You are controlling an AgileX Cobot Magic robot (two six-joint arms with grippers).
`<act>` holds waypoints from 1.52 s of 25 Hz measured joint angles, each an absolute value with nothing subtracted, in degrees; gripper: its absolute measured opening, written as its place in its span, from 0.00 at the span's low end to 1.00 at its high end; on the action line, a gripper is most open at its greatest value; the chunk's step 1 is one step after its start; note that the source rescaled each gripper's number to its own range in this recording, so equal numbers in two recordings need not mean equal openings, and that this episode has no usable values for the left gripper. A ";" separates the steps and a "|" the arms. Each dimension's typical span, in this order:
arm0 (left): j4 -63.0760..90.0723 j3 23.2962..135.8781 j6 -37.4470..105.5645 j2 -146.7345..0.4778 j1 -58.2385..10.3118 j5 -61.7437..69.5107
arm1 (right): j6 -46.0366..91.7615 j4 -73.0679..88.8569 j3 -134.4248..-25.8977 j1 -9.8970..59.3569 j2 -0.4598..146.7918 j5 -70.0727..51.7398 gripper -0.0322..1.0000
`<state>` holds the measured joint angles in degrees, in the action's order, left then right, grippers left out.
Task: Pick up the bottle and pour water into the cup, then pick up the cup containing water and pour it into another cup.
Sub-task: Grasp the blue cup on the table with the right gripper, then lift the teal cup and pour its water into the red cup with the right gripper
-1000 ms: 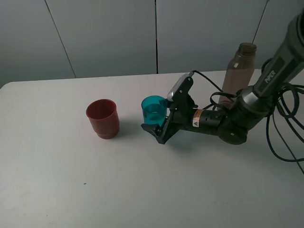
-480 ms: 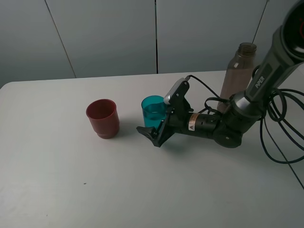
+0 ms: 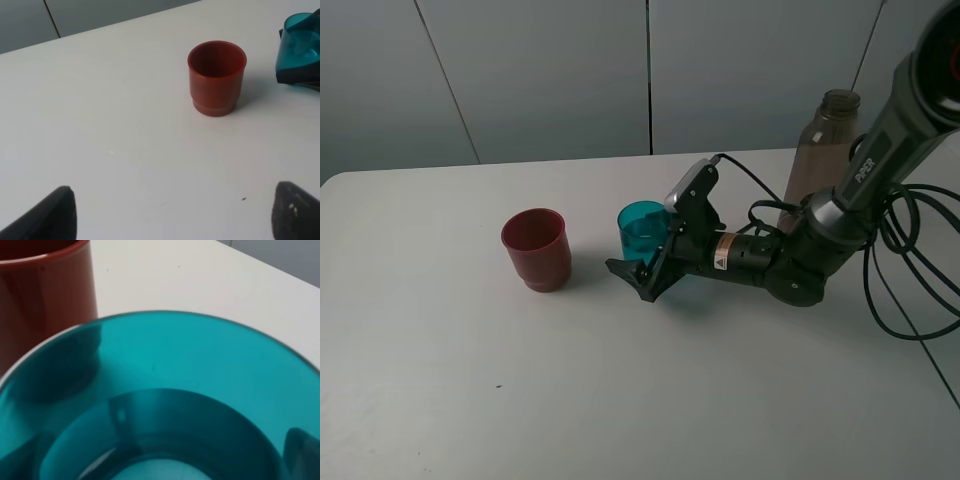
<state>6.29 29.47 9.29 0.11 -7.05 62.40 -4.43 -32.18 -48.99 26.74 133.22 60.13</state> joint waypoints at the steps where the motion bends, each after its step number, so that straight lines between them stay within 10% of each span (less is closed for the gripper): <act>1: 6.29 29.47 9.29 0.11 -7.05 62.40 | -4.81 -32.18 -48.99 26.74 133.22 60.13 0.97; 2: 6.29 29.47 9.29 0.11 -7.05 62.40 | -4.94 -32.18 -48.99 26.74 133.22 60.01 0.85; 5: 6.29 29.47 9.29 0.11 -7.05 62.40 | -5.47 -31.46 -48.99 26.74 133.27 59.67 0.05; 38: 6.29 29.47 9.29 0.11 -7.05 62.40 | -9.23 -35.45 -50.10 26.91 123.11 39.51 0.08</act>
<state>6.29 29.47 9.29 0.11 -7.05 62.40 -9.23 -35.45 -50.10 26.91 123.11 39.51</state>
